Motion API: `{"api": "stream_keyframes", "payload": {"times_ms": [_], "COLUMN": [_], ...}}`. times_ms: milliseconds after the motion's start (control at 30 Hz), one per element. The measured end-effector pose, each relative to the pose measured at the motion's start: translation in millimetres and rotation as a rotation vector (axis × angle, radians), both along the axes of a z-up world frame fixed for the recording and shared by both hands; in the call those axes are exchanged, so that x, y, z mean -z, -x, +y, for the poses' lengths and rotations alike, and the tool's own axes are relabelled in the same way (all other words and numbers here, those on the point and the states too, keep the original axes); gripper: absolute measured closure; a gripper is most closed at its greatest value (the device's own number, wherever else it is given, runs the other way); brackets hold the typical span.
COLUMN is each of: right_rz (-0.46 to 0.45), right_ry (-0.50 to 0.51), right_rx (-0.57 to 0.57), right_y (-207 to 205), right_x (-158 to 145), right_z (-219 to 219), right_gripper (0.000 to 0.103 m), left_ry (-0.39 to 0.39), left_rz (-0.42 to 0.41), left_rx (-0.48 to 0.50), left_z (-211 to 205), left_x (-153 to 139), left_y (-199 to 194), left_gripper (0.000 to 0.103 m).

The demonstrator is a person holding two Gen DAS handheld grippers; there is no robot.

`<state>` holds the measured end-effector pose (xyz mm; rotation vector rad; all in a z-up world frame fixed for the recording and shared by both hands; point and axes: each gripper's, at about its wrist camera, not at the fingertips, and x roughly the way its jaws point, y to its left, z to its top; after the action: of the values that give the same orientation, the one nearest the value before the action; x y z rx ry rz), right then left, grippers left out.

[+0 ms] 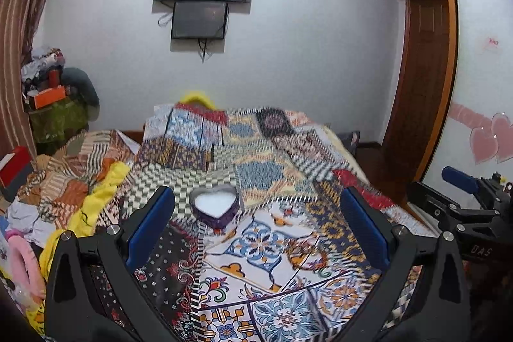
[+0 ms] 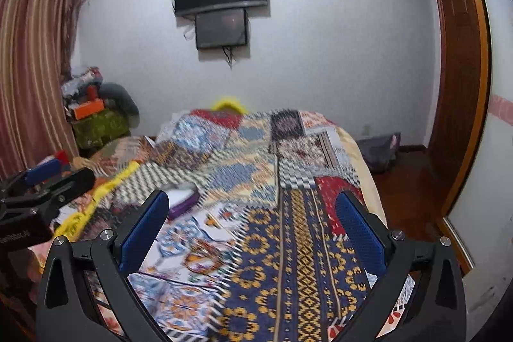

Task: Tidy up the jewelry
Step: 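Grasp a silver ring from the jewelry pile with the right tool while the left tool grasps a small piece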

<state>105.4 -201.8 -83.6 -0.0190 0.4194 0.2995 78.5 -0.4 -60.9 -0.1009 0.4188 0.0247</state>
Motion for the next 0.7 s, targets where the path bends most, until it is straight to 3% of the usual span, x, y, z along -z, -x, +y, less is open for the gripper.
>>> {"api": "stream_keyframes", "payload": {"times_ms": [233,433,700], "right_rz": [0.145,0.241,0.309], "right_ry": [0.061,0.091,0.135], "right_rx": [0.017,-0.017,-0.142], "right_y": [-29.4,-45.5,-60.3], "right_x": [37.6,58.8,74.5], "right_z": [-6.7,-0.2,19.3], "right_gripper": [0.000,0.001,0.023], "left_ry": [-0.020,0.000,0.060], "left_rz": [0.151,0.291,0.383], "left_rx": [0.018,0.051,0.133], "left_z": [-3.5,-1.2,0.5], "left_x": [44.8,79.7,100.4], "left_y": [-32.9,-58.5,-78.3], "left_gripper": [0.000,0.013,0.033]}}
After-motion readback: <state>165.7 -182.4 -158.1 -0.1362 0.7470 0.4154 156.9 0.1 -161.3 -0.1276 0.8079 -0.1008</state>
